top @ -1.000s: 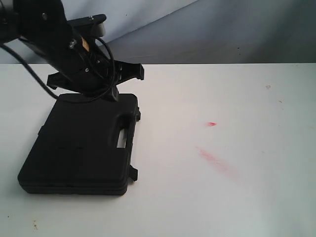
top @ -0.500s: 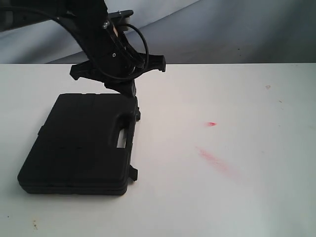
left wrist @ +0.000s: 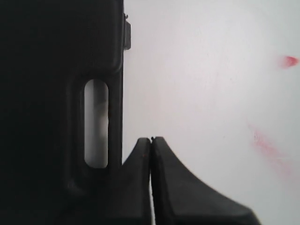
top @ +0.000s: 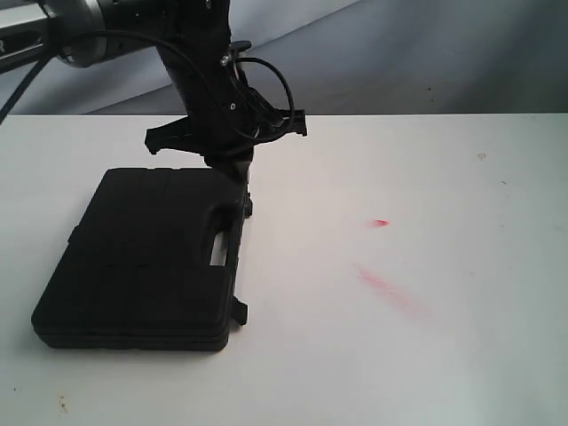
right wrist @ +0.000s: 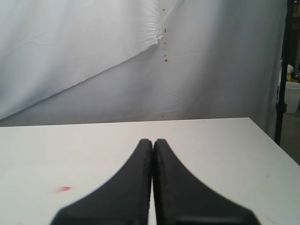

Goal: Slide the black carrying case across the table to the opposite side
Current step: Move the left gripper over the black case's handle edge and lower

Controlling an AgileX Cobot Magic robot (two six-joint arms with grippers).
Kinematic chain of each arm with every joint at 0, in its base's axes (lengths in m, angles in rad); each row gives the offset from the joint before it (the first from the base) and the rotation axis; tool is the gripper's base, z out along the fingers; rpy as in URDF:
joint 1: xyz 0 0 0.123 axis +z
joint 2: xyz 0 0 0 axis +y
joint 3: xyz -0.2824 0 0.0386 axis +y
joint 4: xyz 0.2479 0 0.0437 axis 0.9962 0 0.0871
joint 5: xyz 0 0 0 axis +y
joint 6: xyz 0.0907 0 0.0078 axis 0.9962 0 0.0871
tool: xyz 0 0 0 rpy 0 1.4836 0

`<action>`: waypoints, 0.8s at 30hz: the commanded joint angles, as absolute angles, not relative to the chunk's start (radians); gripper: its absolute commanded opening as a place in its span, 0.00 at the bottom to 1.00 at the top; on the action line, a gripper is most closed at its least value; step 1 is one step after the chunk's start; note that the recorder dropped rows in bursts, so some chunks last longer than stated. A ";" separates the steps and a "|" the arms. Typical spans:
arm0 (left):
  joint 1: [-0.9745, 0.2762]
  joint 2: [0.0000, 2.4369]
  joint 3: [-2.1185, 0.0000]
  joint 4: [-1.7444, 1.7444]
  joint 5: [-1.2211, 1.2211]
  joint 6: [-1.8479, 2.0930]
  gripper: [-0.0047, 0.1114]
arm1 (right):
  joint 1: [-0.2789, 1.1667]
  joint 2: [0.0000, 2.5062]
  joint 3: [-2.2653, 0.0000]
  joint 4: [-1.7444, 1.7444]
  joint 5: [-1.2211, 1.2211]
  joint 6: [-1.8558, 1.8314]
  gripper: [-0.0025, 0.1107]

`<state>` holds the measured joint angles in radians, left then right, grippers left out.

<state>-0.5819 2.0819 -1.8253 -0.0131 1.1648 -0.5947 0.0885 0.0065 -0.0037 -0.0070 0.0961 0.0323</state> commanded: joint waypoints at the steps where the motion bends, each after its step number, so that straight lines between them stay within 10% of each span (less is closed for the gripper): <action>1: -0.586 2.095 -1.838 0.006 1.097 -0.626 0.04 | 0.080 0.000 0.000 0.000 0.093 0.033 0.02; 14: -0.593 2.106 -1.838 0.060 1.107 -0.579 0.06 | 0.080 0.000 0.000 0.000 0.093 0.033 0.02; 24: -0.593 2.119 -1.838 0.043 1.117 -0.525 0.45 | 0.080 0.000 0.000 0.000 0.093 0.033 0.02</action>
<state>-0.5861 2.1149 -1.8312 0.0500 1.1108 -0.5312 0.0885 0.0065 -0.0037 -0.0070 0.0961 0.0323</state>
